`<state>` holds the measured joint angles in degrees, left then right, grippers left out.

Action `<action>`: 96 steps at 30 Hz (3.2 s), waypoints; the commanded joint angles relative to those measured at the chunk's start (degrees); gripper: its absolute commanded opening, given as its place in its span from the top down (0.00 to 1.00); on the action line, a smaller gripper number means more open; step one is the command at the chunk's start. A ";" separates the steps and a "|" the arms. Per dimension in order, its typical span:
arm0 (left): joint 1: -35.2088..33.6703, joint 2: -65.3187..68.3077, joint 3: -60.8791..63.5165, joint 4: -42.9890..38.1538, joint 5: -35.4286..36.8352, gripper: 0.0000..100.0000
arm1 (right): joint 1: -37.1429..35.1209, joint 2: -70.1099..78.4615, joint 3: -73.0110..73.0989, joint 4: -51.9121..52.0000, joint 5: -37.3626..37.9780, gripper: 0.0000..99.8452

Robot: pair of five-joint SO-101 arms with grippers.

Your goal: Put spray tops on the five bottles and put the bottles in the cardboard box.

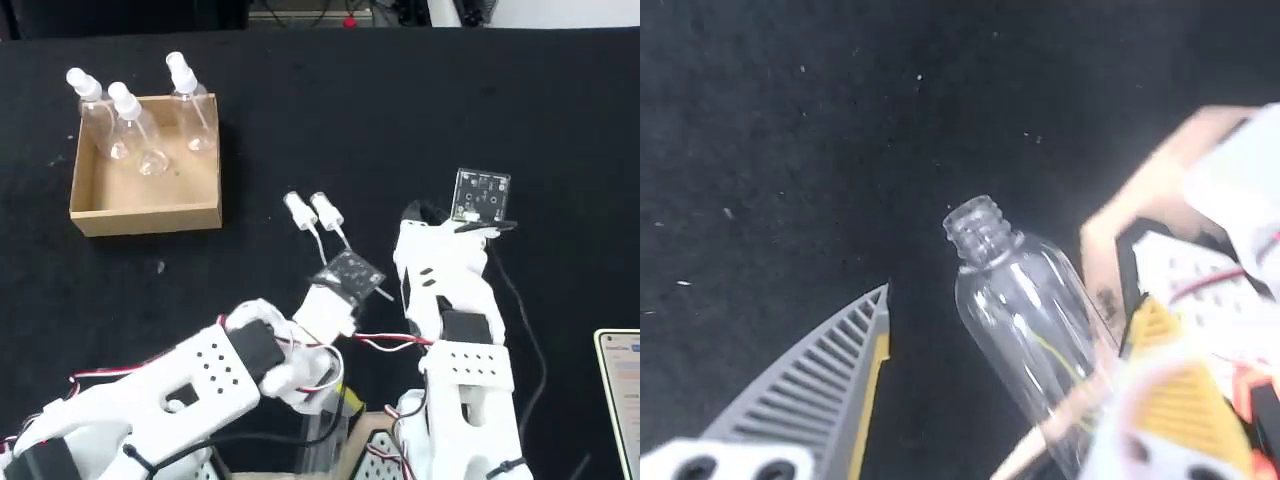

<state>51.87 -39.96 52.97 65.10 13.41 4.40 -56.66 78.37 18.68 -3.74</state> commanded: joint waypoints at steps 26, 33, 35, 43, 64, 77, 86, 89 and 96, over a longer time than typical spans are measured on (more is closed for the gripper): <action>10.68 0.09 13.32 -10.73 15.12 0.64 | 0.70 -0.92 -3.56 -1.49 -0.44 0.96; 9.63 -0.09 13.32 -11.25 15.03 0.64 | 0.70 -0.92 -3.47 -1.49 -0.44 0.96; 7.87 0.00 13.23 -11.25 15.03 0.65 | 0.70 -0.92 -3.47 -1.49 -0.44 0.96; -0.66 -0.70 12.26 -10.99 9.05 0.85 | 0.70 -0.92 -3.38 -1.49 -0.44 0.96; -49.36 0.09 3.74 -5.45 -34.02 0.69 | 0.62 -0.75 -3.30 -1.49 -0.70 0.96; -51.30 0.53 2.68 -5.80 -40.53 0.68 | 0.26 -0.66 -3.30 -1.41 -0.88 0.96; -52.79 19.69 -17.54 5.54 -47.38 0.69 | -2.64 -0.92 -2.24 -1.41 -0.44 0.96; -52.44 24.70 -19.82 5.27 -47.38 0.69 | -2.64 -0.92 -2.24 -1.41 -0.44 0.96; -52.53 31.38 -19.30 2.11 -47.30 0.69 | -2.64 -0.92 -2.33 -1.41 -0.44 0.96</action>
<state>-0.44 -10.15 36.88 67.56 -33.71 2.11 -56.66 78.37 18.68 -4.26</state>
